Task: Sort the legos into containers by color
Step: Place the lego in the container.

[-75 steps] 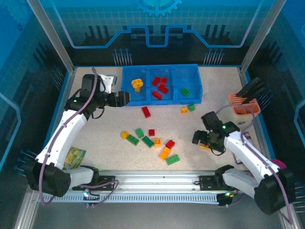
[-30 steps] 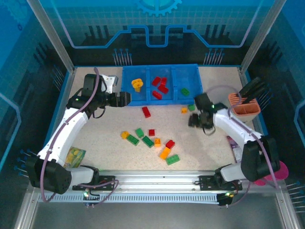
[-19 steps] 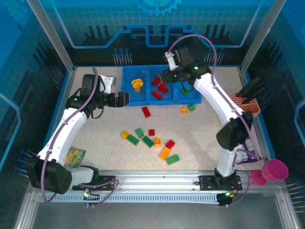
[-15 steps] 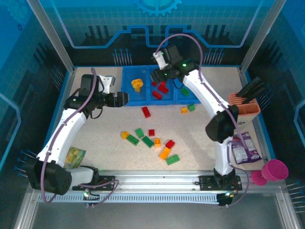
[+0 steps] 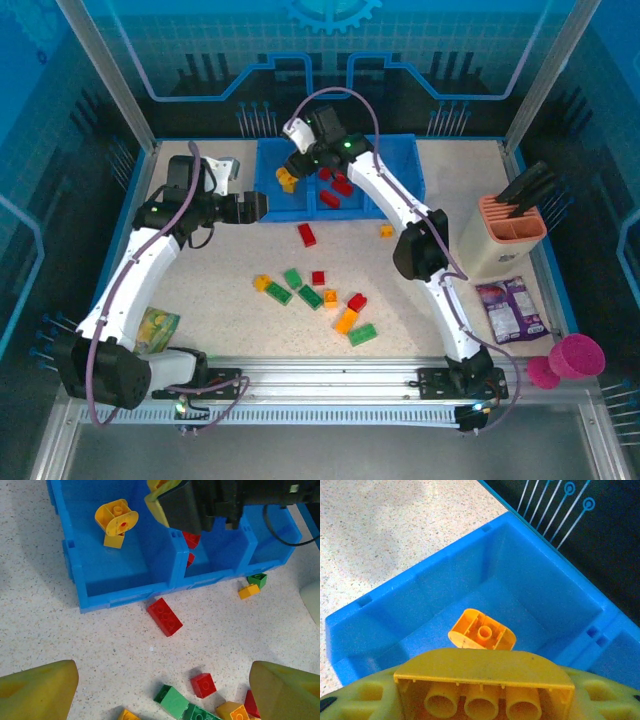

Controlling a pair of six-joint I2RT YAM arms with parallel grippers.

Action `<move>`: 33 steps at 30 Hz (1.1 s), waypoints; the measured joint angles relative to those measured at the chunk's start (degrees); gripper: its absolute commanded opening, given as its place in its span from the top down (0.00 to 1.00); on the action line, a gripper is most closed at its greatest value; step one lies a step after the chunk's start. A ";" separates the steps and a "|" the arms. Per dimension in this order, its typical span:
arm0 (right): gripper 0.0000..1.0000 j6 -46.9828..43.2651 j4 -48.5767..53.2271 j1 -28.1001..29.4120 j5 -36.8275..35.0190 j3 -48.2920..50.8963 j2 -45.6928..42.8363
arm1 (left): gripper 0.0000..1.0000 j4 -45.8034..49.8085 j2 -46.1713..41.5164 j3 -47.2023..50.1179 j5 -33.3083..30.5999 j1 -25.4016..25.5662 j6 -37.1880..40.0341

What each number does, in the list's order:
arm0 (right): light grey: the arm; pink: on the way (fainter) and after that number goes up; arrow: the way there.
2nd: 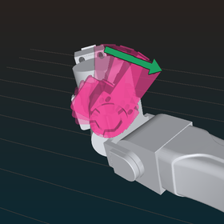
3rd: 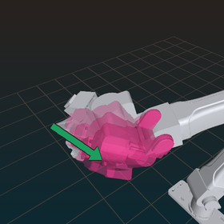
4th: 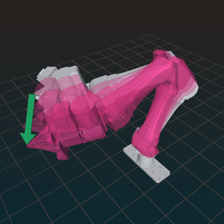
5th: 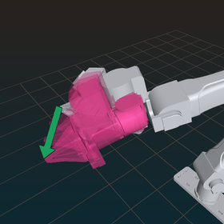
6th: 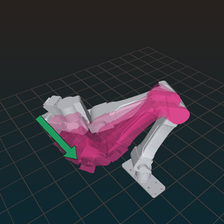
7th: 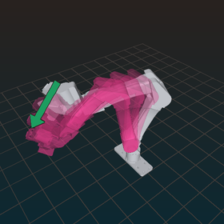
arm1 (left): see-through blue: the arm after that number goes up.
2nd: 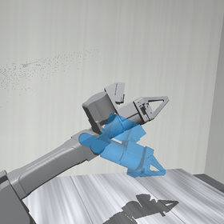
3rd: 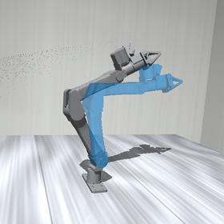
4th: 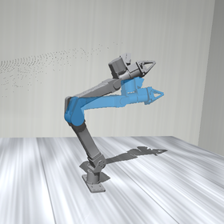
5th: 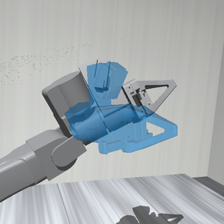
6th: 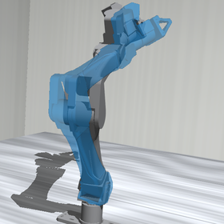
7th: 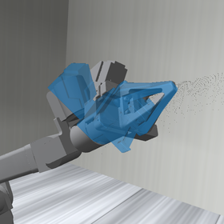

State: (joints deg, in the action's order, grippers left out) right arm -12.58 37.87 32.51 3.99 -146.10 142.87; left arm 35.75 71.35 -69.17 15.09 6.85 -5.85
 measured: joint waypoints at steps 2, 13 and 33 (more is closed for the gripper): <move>0.55 -0.46 -2.16 0.00 0.92 0.00 0.90 | 0.10 0.00 0.00 0.00 0.00 0.00 0.00; 0.45 -1.03 -7.61 0.07 3.15 -2.43 6.38 | 0.10 0.02 0.04 0.00 0.00 0.00 0.00; 0.14 -3.34 -8.92 0.07 3.82 -2.47 6.32 | 0.13 2.62 0.98 -0.90 -5.51 -0.07 -1.57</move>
State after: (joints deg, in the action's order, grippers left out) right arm -15.92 28.95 32.58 7.81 -148.57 149.18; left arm 38.37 72.34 -70.06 9.58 6.79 -7.42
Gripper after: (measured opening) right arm 0.868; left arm 0.880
